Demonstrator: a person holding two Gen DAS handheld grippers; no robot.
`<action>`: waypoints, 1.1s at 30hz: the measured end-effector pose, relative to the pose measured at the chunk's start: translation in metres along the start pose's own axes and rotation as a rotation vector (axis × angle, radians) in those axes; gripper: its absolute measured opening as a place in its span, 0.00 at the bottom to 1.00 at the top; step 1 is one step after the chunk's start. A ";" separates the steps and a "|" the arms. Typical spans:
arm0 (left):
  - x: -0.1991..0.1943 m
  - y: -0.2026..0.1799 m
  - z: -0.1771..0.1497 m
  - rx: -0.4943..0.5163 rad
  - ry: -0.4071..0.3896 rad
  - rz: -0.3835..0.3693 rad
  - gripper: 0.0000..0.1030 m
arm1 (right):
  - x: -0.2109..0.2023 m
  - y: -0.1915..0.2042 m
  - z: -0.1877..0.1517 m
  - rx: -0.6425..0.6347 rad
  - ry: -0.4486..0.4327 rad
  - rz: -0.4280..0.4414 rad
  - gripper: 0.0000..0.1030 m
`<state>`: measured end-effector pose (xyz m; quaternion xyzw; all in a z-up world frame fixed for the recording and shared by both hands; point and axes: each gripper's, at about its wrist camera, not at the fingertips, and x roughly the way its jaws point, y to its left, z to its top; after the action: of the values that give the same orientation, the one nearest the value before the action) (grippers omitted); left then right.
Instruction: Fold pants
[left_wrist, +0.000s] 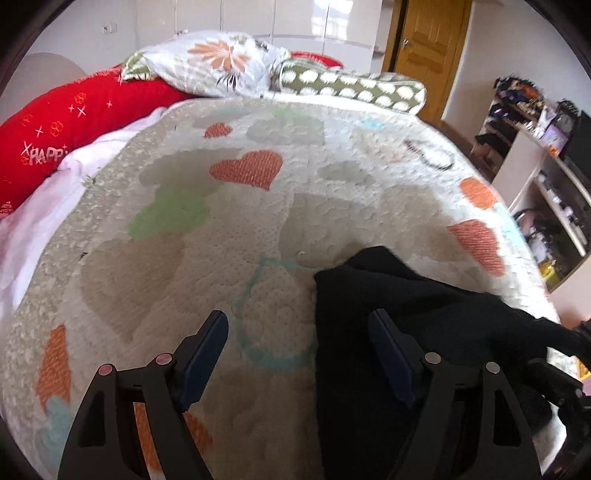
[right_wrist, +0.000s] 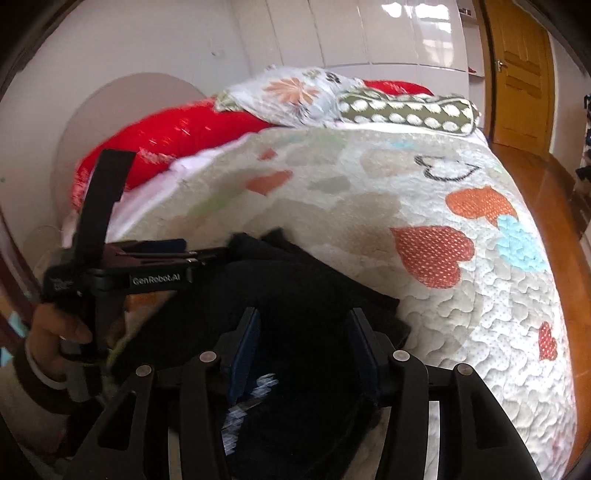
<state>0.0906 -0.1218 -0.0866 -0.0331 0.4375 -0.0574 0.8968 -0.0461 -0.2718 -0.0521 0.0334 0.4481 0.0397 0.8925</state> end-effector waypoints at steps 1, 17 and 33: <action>-0.009 -0.001 -0.004 0.002 -0.014 -0.010 0.75 | -0.004 0.004 -0.002 -0.005 0.001 0.020 0.50; -0.045 -0.019 -0.072 0.060 0.020 -0.101 0.76 | -0.002 0.022 -0.057 -0.007 0.087 0.104 0.50; -0.060 -0.025 -0.081 0.063 0.000 -0.063 0.77 | -0.008 0.003 -0.019 0.063 0.008 -0.049 0.57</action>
<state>-0.0117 -0.1397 -0.0867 -0.0184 0.4343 -0.0994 0.8951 -0.0658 -0.2691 -0.0568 0.0501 0.4533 0.0039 0.8899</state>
